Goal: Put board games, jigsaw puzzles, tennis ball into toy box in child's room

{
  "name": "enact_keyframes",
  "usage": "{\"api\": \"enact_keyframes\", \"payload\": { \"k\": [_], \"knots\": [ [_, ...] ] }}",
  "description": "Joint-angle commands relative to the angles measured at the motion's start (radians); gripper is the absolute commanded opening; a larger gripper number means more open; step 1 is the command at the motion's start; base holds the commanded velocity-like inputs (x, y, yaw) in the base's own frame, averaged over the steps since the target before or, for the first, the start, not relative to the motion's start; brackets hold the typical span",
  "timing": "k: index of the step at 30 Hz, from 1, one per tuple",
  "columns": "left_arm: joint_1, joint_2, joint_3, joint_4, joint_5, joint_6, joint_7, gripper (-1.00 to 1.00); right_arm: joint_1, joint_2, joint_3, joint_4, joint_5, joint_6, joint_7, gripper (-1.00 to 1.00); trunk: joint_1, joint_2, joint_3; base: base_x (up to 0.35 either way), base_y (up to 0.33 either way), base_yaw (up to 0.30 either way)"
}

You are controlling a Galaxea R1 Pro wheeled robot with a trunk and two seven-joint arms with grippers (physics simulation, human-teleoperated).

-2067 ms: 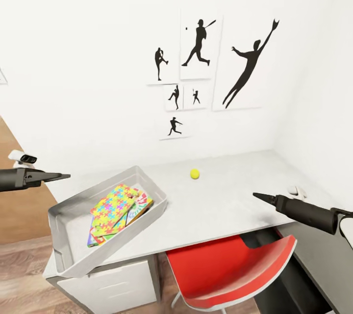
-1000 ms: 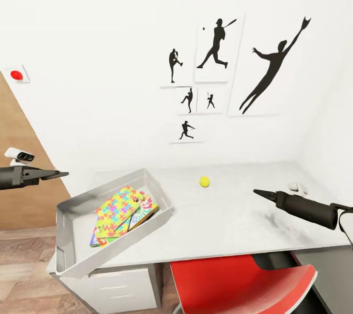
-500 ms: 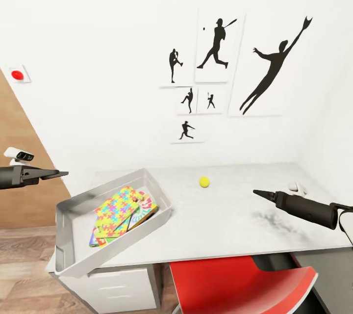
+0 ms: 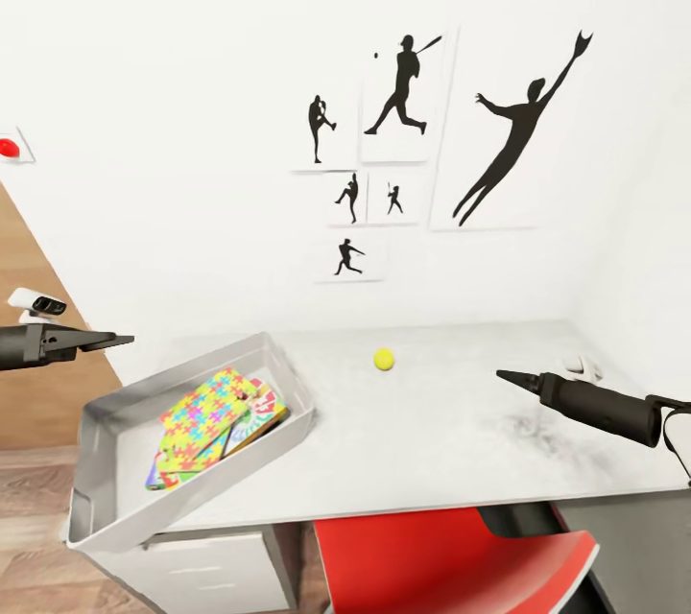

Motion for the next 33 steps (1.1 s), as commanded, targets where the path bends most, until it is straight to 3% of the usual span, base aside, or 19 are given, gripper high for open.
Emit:
{"api": "enact_keyframes", "payload": {
  "k": [1, 33],
  "knots": [
    [-0.002, 0.001, -0.004, 0.000, 0.003, 0.011, -0.003, 1.00, -0.001, 0.000, -0.001, 0.000, 0.010, 0.004, 0.010, 1.00, 0.001, -0.002, -0.002, 0.010, -0.203, 0.000],
    [-0.002, 0.002, -0.003, 0.000, 0.002, 0.020, -0.003, 1.00, -0.001, 0.002, -0.001, 0.000, 0.010, 0.006, 0.010, 1.00, 0.001, -0.002, -0.002, 0.043, -0.079, 0.036]
  ]
}}
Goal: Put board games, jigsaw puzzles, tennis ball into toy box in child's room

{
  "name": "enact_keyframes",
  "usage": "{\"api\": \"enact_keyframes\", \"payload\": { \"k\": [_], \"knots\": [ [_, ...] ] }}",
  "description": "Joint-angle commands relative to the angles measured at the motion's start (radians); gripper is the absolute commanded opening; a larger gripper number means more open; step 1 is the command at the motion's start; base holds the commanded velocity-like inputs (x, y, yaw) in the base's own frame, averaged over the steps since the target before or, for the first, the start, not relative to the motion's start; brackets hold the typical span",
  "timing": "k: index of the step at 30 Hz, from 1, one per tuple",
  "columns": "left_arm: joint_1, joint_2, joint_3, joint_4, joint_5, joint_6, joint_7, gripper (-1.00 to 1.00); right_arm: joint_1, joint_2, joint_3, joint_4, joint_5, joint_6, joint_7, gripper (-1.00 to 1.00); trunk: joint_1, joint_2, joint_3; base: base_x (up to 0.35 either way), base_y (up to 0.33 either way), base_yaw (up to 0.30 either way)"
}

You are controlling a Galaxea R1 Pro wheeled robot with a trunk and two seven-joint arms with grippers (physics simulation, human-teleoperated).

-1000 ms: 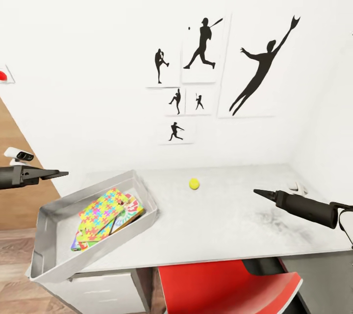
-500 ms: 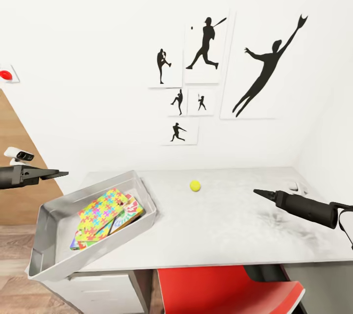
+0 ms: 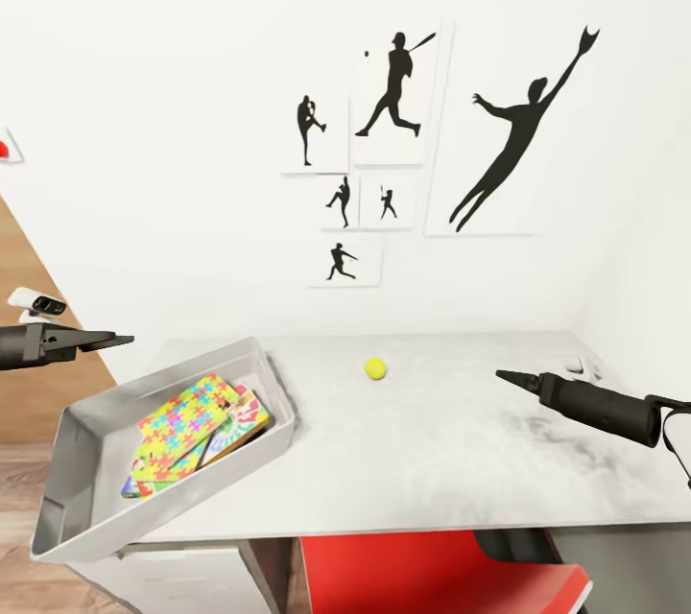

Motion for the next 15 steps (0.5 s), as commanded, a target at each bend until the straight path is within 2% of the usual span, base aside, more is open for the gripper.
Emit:
{"api": "enact_keyframes", "payload": {
  "k": [1, 7, 15],
  "knots": [
    [-0.002, 0.001, -0.004, 0.001, 0.003, 0.011, -0.004, 1.00, -0.001, 0.000, -0.001, 0.000, 0.010, 0.004, 0.010, 1.00, 0.001, -0.002, -0.002, 0.054, -0.074, 0.000],
    [-0.002, 0.001, -0.004, 0.001, 0.003, 0.011, -0.004, 1.00, -0.001, 0.002, -0.001, -0.001, 0.010, 0.004, 0.010, 1.00, 0.001, -0.002, -0.002, 0.087, -0.092, 0.000],
    [-0.002, 0.001, -0.004, 0.001, 0.003, 0.011, -0.004, 1.00, -0.001, 0.002, -0.001, -0.001, 0.010, 0.004, 0.010, 1.00, 0.001, -0.002, -0.002, 0.020, -0.021, 0.000]
  ]
}}
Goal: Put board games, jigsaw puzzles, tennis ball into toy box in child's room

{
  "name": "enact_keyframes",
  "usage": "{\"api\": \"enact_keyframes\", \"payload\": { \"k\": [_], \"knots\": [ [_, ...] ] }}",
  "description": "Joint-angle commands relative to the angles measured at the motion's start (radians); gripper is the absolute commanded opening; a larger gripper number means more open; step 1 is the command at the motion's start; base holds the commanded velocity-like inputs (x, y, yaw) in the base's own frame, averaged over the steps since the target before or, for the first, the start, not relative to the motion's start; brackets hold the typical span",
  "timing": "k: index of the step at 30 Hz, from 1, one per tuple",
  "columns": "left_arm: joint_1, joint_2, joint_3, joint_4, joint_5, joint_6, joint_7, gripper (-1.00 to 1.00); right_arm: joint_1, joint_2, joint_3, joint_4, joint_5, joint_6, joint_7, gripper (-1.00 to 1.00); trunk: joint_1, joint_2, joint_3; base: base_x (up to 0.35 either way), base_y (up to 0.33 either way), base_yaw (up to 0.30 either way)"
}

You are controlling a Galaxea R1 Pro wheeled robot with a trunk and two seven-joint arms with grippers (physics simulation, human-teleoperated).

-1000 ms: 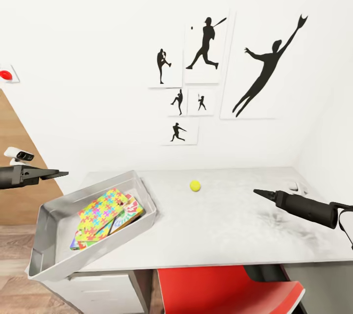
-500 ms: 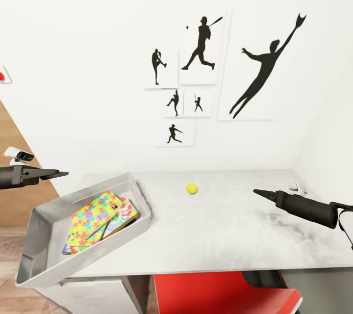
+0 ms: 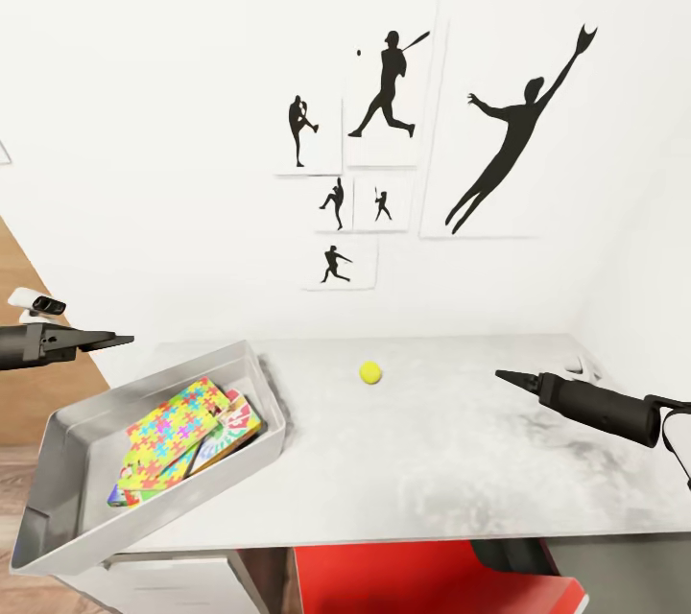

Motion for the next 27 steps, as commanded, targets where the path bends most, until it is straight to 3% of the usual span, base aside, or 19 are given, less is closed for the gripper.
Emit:
{"api": "enact_keyframes", "payload": {
  "k": [1, 22, 27],
  "knots": [
    [-0.002, 0.002, -0.004, 0.001, 0.003, 0.011, -0.004, 1.00, -0.001, 0.000, -0.001, 0.000, 0.010, 0.004, 0.010, 1.00, 0.001, -0.002, -0.002, 0.004, -0.004, 0.000],
    [-0.002, 0.003, -0.003, 0.001, 0.003, 0.011, -0.004, 1.00, -0.002, 0.000, -0.001, 0.000, 0.009, 0.004, 0.010, 1.00, 0.001, -0.002, -0.002, 0.000, 0.000, 0.000],
    [-0.003, 0.003, -0.001, 0.001, 0.003, 0.011, -0.004, 1.00, -0.019, 0.007, 0.002, 0.000, 0.008, 0.003, -0.023, 1.00, 0.001, -0.002, -0.002, 0.000, 0.000, 0.000]
  ]
}}
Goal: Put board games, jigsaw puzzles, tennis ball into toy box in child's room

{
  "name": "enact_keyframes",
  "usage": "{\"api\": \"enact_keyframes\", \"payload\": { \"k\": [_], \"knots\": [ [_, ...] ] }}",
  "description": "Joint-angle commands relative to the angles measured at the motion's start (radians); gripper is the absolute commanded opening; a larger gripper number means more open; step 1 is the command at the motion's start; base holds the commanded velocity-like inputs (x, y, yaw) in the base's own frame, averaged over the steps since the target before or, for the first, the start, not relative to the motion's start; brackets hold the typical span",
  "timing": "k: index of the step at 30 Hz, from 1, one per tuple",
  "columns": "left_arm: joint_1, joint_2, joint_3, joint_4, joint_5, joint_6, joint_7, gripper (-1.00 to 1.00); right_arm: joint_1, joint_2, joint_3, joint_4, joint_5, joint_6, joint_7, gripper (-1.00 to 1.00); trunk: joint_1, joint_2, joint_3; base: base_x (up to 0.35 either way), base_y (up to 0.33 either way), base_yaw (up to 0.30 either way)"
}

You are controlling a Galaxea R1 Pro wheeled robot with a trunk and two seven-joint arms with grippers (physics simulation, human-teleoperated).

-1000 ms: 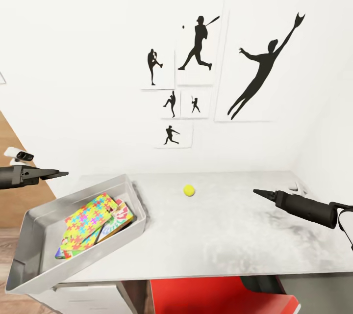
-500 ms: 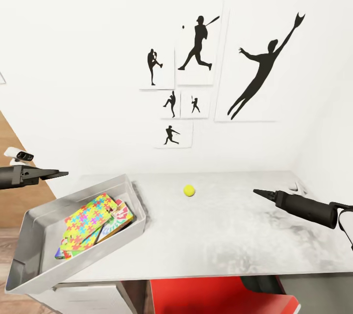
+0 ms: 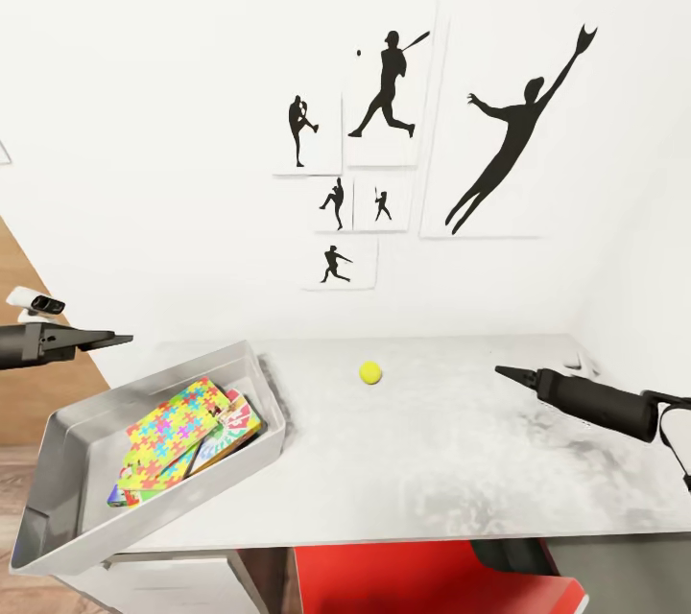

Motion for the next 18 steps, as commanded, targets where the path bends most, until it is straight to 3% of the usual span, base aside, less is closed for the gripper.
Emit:
{"api": "enact_keyframes", "payload": {
  "k": [1, 3, 8, 9, 14, 15, 17, 18],
  "knots": [
    [-0.002, 0.001, -0.003, 0.001, 0.003, 0.011, -0.004, 1.00, -0.012, 0.002, 0.001, 0.000, 0.009, 0.004, -0.003, 1.00, 0.001, -0.002, -0.002, 0.000, 0.000, 0.000],
    [-0.002, 0.001, -0.002, 0.001, 0.003, 0.011, -0.004, 1.00, -0.040, 0.010, 0.007, 0.002, 0.008, 0.005, -0.038, 1.00, 0.001, -0.002, -0.002, 0.000, 0.000, 0.000],
    [-0.007, 0.001, 0.000, 0.001, 0.000, 0.009, -0.004, 1.00, -0.144, 0.080, 0.075, 0.016, 0.004, 0.011, -0.207, 1.00, 0.001, -0.002, -0.002, 0.000, 0.000, 0.000],
    [-0.010, 0.001, -0.001, 0.001, 0.000, 0.010, -0.004, 1.00, -0.188, 0.113, 0.106, 0.035, 0.004, 0.017, -0.273, 1.00, 0.001, -0.002, -0.002, 0.000, 0.000, 0.000],
    [-0.013, 0.001, -0.001, 0.001, -0.001, 0.011, -0.004, 1.00, -0.303, 0.207, 0.181, 0.135, 0.004, 0.023, -0.431, 1.00, 0.001, -0.002, -0.002, 0.000, 0.000, 0.000],
    [-0.013, 0.001, -0.001, 0.001, 0.000, 0.013, -0.004, 1.00, -0.347, 0.248, 0.202, 0.190, 0.005, 0.023, -0.488, 1.00, 0.001, -0.002, -0.002, 0.000, 0.000, 0.000],
    [-0.014, 0.001, -0.001, 0.001, 0.001, 0.020, -0.004, 1.00, -0.386, 0.287, 0.218, 0.246, 0.005, 0.023, -0.537, 1.00, 0.001, -0.002, -0.002, 0.000, 0.000, 0.000],
    [-0.014, 0.001, -0.001, 0.001, 0.001, 0.029, -0.004, 1.00, -0.421, 0.322, 0.228, 0.301, 0.007, 0.023, -0.579, 1.00, 0.001, -0.002, -0.002, 0.000, 0.000, 0.000]
  ]
}}
